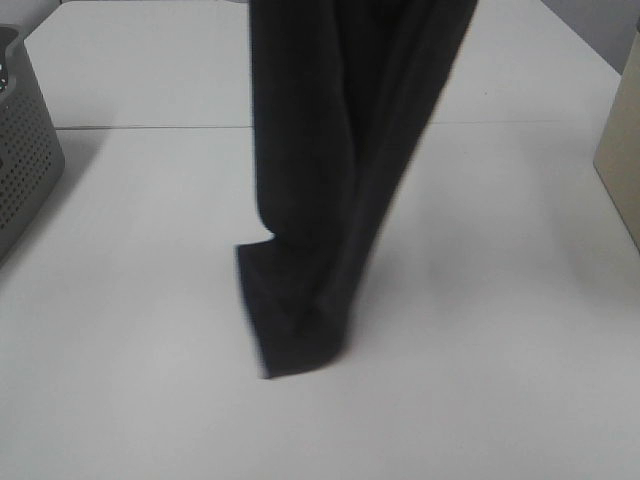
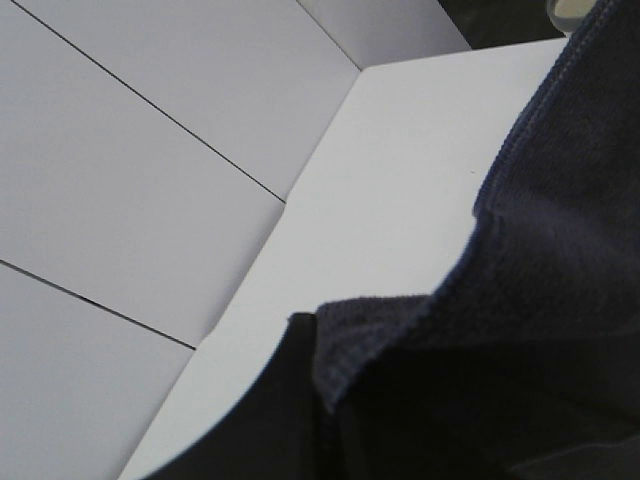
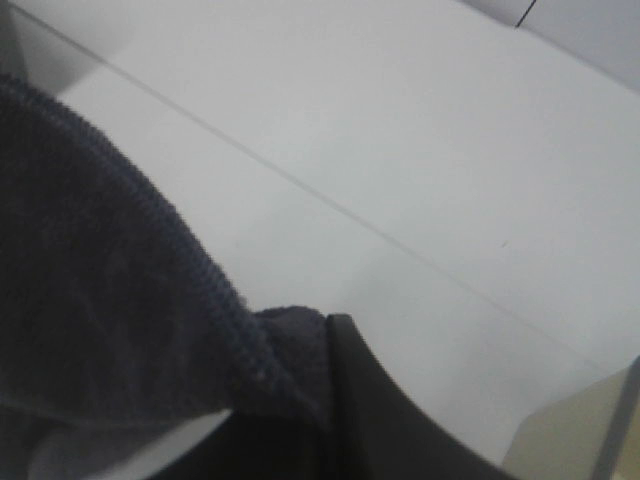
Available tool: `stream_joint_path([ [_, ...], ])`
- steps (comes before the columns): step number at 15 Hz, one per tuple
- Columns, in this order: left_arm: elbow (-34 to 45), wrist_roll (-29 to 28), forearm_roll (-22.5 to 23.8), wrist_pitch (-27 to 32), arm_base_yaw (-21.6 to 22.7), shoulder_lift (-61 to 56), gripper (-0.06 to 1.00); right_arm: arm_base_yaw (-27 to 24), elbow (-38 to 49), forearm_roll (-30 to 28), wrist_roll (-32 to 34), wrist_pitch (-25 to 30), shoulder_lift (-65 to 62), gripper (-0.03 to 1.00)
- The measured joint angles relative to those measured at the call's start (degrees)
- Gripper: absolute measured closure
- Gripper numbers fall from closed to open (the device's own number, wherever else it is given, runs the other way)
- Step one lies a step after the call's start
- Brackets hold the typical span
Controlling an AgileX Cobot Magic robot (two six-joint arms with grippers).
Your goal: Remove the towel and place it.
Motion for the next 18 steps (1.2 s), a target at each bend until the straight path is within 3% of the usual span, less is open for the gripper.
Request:
stream_joint_path([
  [2, 0.0, -2.2, 0.7, -4.5, 3.0, 0.0, 0.94, 0.0, -2.8, -5.2, 0.0, -2.1, 1.5, 0.96],
  [7, 0.0, -3.4, 1.3, -16.2, 10.3, 2.8, 0.94, 0.0, -3.4, -16.6, 1.9, -13.2, 4.8, 0.96],
  [14, 0.1, -3.5, 1.5, -37.5, 18.6, 7.7, 0.94, 0.0, -3.4, -43.1, 25.6, -33.9, 11.2, 0.96],
  [16, 0.1, -3.5, 1.6, -44.1, 21.9, 10.1, 0.94, 0.0, -5.1, -50.5, 32.9, -36.4, 14.5, 0.96],
  [18, 0.1, -3.5, 1.6, -52.4, 26.0, 13.7, 0.94, 0.0, -9.2, -53.6, 36.8, -37.8, 19.5, 0.96],
])
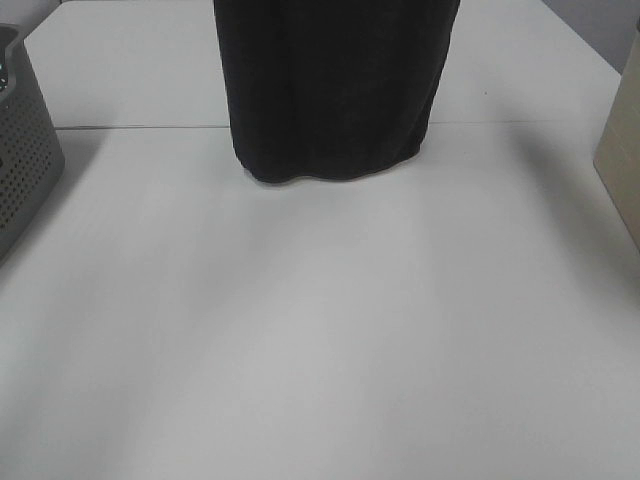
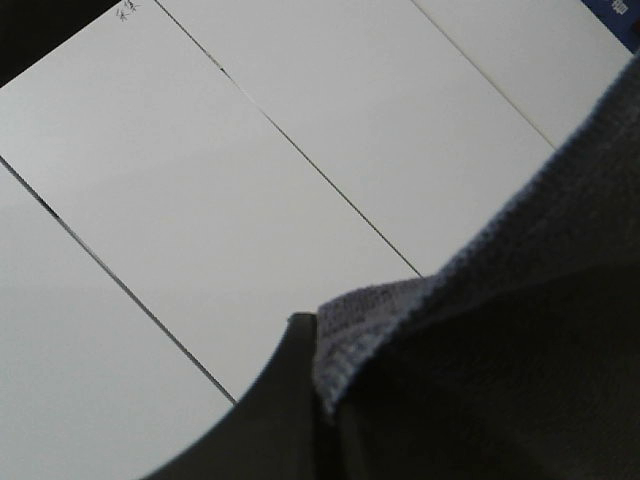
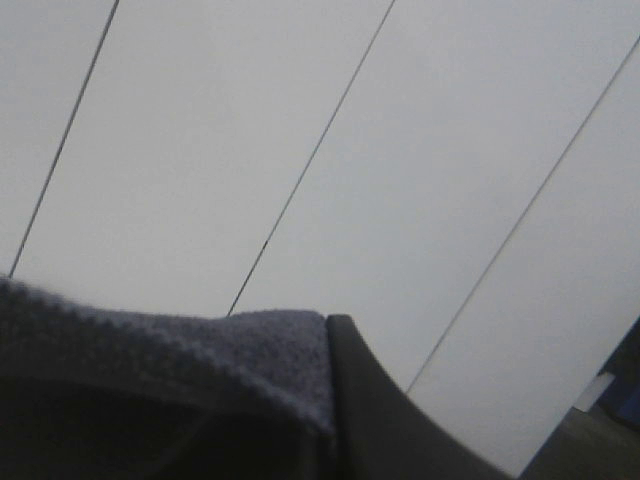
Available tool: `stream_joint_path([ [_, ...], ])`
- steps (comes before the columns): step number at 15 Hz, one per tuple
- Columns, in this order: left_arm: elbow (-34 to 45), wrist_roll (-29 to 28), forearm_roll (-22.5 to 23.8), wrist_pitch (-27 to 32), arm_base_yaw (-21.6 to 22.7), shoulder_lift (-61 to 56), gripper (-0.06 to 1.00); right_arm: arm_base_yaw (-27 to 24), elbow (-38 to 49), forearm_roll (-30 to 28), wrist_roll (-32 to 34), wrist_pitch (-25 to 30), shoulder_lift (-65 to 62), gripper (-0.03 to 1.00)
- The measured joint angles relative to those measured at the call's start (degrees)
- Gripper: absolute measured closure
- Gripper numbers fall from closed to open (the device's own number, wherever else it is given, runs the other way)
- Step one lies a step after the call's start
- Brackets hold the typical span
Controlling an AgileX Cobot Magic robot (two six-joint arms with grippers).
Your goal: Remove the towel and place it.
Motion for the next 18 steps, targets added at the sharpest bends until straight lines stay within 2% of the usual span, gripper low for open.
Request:
stream_joint_path([
  [3, 0.0, -0.1, 0.0, -9.3, 3.6, 4.6, 0.94, 0.0, -5.3, -0.3, 0.3, -3.2, 5.9, 0.96],
  [5, -0.1, -0.1, 0.0, -12.4, 4.4, 6.9, 0.94, 0.0, -8.0, -0.5, 0.3, -3.6, 8.7, 0.96],
  [7, -2.3, -0.1, 0.0, -13.2, 5.0, 9.5, 0.94, -0.1, -8.6, -0.6, 0.3, -4.9, 9.6, 0.96],
  [10, -9.8, -0.1, 0.0, -13.1, 5.3, 14.0, 0.94, -1.4, -8.8, -0.6, 0.3, -8.3, 9.6, 0.96],
  [13, -21.0, -0.1, 0.0, -11.7, 5.3, 19.8, 0.94, -4.2, -8.8, -0.6, 3.0, -13.6, 9.6, 0.96],
  [14, -26.7, -0.1, 0.0, -10.8, 5.3, 22.6, 0.94, -5.8, -8.9, -0.7, 5.1, -17.3, 10.0, 0.96],
  [18, -29.0, -0.1, 0.0, -8.8, 5.3, 24.0, 0.94, -6.2, -8.9, -0.7, 6.6, -19.8, 11.5, 0.96],
])
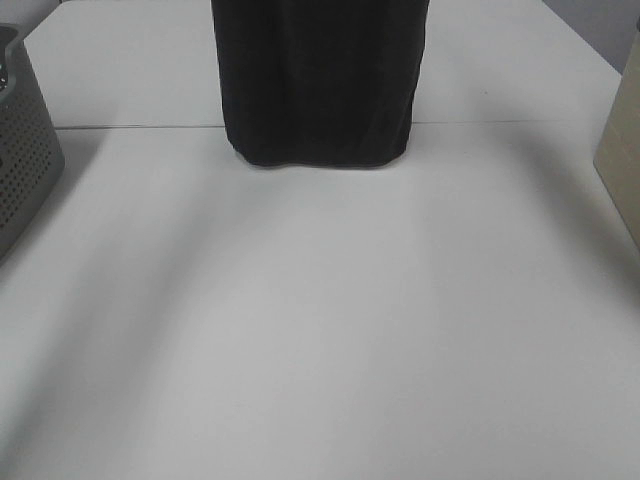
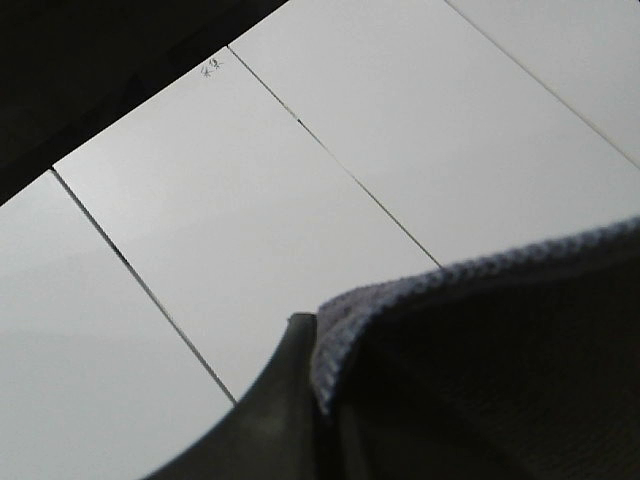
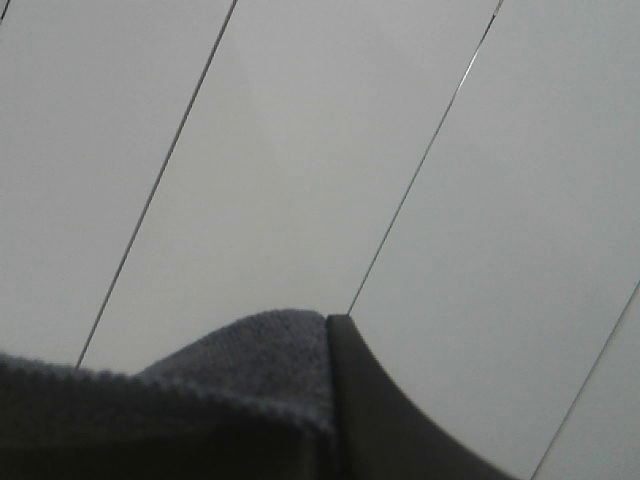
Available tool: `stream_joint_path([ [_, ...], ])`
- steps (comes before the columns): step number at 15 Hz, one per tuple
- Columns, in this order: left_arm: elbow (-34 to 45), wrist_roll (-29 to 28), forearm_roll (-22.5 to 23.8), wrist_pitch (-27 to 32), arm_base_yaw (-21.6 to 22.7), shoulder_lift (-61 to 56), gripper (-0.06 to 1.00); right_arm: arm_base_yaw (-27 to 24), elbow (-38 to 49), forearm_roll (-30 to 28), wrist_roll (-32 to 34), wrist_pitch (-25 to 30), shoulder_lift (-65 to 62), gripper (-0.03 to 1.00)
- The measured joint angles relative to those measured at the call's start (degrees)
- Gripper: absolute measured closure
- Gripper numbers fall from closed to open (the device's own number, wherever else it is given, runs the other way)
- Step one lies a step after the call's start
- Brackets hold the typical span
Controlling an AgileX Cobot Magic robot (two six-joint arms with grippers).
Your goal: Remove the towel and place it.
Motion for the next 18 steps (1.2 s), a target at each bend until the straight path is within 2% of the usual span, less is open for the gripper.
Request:
stream_joint_path([
  [7, -0.1, 0.0, 0.0, 0.1, 0.0, 0.0, 0.94, 0.0, 0.0, 2.1, 1.3, -2.8, 0.7, 0.96],
  [13, -0.1, 0.0, 0.0, 1.3, 0.0, 0.0, 0.94, 0.0, 0.0, 0.0, 1.3, -2.9, 0.7, 0.96],
  [15, -0.1, -0.3, 0.0, 2.8, 0.0, 0.0, 0.94, 0.0, 0.0, 0.2, 1.3, -1.7, 0.7, 0.96],
  [17, -0.1, -1.1, 0.0, 5.3, 0.0, 0.0, 0.94, 0.0, 0.0, 2.9, 1.3, 1.6, 0.7, 0.96],
  [18, -0.1, -2.7, 0.0, 8.7, 0.0, -0.2, 0.94, 0.0, 0.0, 5.0, 1.3, 3.9, 0.7, 0.96],
])
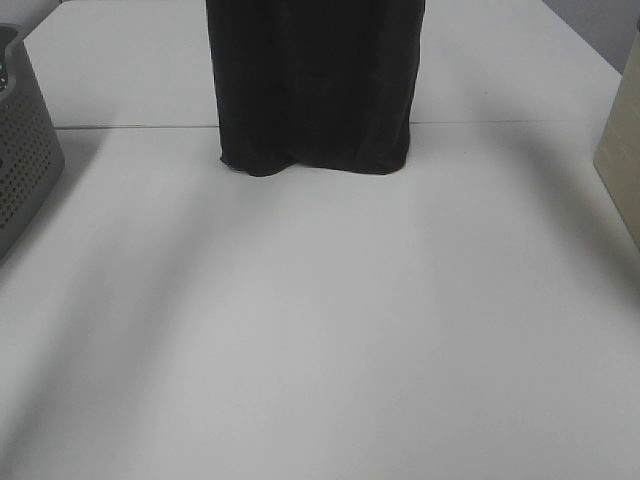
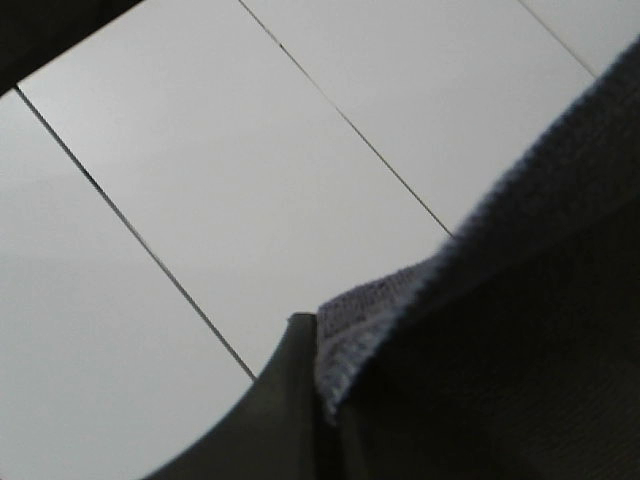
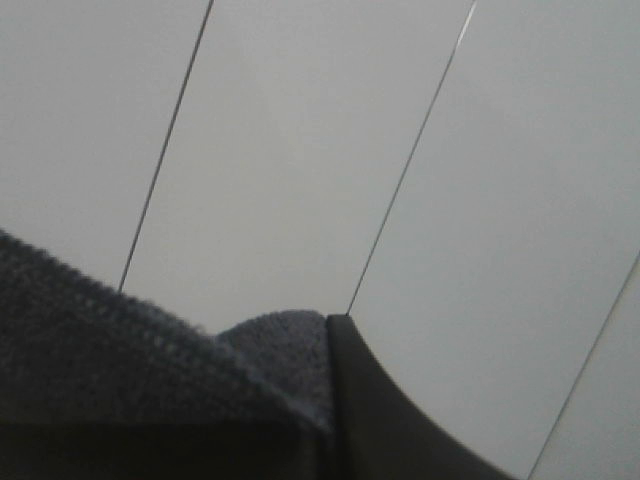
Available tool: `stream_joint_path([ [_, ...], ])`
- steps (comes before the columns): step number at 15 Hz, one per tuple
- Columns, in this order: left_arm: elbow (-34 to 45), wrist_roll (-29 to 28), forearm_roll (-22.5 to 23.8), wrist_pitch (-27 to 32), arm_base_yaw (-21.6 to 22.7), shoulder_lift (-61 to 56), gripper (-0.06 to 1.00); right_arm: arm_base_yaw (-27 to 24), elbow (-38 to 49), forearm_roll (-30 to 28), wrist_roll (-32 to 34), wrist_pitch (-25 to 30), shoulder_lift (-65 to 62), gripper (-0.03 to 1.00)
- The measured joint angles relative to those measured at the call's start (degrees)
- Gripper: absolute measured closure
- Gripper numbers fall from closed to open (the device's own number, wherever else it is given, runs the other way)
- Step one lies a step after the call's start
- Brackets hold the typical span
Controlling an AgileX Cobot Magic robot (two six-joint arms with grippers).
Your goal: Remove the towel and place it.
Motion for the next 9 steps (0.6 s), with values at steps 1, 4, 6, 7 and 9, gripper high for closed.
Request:
stream_joint_path([
  [1, 0.0, -1.3, 0.0, 3.1, 0.0, -0.5, 0.94, 0.0, 0.0, 2.7, 0.0, 2.5, 0.0, 0.96],
  [4, 0.0, -3.4, -0.5, 10.9, -1.0, -1.5, 0.94, 0.3, 0.0, 9.9, -0.5, 8.1, 0.0, 0.96],
  [6, 0.0, -3.6, -2.5, 17.3, -1.8, -1.8, 0.94, 0.5, 0.0, 18.9, -5.3, 13.3, 0.0, 0.96],
  [7, 0.0, -3.6, -3.6, 20.6, -2.2, -1.8, 0.94, 0.5, 0.0, 25.4, -9.9, 17.3, 0.0, 0.96],
  [9, 0.0, -1.4, -7.6, 28.5, -2.9, -2.1, 0.94, 0.5, 0.0, 36.4, -19.7, 26.2, -0.2, 0.96],
])
